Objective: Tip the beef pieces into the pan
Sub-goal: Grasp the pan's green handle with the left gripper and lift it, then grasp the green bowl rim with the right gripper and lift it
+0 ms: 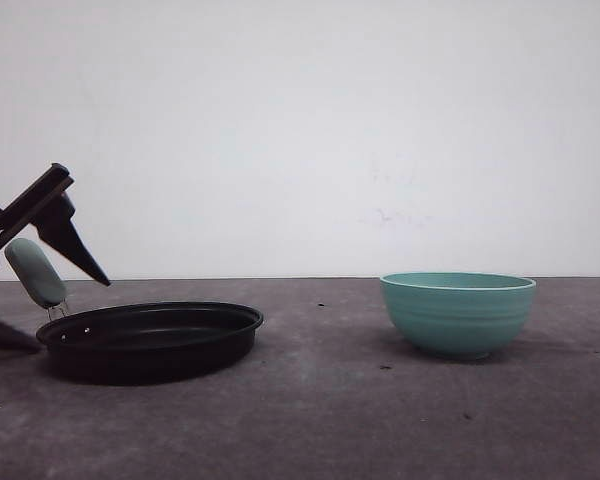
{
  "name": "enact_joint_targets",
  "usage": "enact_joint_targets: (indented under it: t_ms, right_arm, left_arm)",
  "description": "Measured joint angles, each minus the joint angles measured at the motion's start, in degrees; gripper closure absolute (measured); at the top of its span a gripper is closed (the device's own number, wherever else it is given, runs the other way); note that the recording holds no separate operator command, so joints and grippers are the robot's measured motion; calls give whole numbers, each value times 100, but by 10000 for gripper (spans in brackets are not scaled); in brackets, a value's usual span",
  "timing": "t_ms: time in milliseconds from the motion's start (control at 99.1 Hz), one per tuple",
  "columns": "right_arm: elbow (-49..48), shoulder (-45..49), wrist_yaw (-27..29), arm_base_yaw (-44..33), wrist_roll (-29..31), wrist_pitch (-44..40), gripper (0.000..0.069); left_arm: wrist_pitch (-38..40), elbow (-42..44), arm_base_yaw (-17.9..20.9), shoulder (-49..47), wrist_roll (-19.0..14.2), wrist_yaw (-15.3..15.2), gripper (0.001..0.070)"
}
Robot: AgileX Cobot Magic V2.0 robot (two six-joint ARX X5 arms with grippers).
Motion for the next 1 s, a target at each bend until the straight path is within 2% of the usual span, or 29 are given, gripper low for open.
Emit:
enact_joint_targets:
  t_ms: [192,222,424,636,696,868,999]
  right_arm:
    - [0,-9,0,0,0,-87,8]
    - [0,-7,0,0,-2,-98,8]
    - [4,343,0,0,-153,-343,8]
    - [4,1539,0,0,-428,-400,16]
    - [4,1947,-2,0,-490,-350,67]
    - [4,3143,-122,0,-688,-140,283]
    - [4,4151,-501,0,-798,107,343]
  left_arm:
    - [581,0,2,52,-33,-2,596]
    - [654,0,0,52,-13,0,631]
    - [754,0,-24,-2,-17,201,652]
    - [391,0,-315,-800,-13,428,653]
    - [168,0,-409,-1145,-13,428,653]
    - [-527,0,-702,-2131,-13,431,653]
    - [-949,0,-887,-2732,-13,439,653]
